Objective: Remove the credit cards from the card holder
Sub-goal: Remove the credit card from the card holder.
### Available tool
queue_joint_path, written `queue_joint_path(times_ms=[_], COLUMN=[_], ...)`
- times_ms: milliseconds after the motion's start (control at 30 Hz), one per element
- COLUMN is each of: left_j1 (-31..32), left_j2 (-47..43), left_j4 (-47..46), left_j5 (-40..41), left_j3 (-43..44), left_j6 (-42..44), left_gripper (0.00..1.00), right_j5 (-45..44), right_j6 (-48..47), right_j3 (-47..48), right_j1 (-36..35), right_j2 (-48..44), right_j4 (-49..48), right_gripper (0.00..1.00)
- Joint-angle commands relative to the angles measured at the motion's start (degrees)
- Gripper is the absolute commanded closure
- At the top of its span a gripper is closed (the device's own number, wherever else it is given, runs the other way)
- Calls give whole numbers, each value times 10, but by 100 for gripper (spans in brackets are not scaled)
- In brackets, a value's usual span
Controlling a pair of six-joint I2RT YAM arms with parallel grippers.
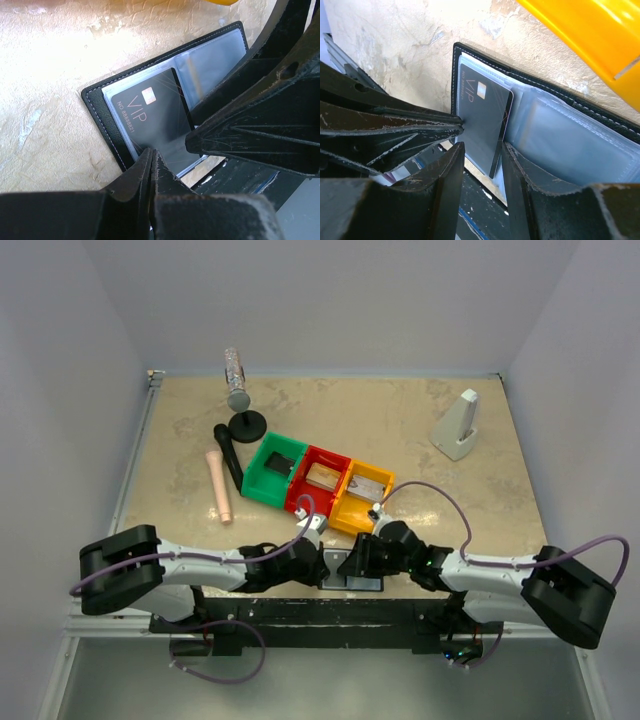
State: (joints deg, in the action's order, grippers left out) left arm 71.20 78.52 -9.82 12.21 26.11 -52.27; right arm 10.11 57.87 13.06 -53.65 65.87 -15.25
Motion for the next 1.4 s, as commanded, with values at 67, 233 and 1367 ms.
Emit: queue_joint_path(times_ms=[67, 233, 1367], left_j1=[-4, -4, -4], left_j2=[2, -21, -54], left_j4=[-8, -18, 23], left_j5=[5, 8, 35], left_j3=[-18, -28, -9], left_j6=[-13, -11, 3], left_gripper=[98, 88, 89], right_j5=[-4, -2, -6], right_j6=[13, 4, -12], right_j3=[-33, -24, -12], right_j1=[5, 6, 6], right_j2=[-15, -21, -32], right_j4=[-68, -46, 5], right_gripper=[60, 60, 58])
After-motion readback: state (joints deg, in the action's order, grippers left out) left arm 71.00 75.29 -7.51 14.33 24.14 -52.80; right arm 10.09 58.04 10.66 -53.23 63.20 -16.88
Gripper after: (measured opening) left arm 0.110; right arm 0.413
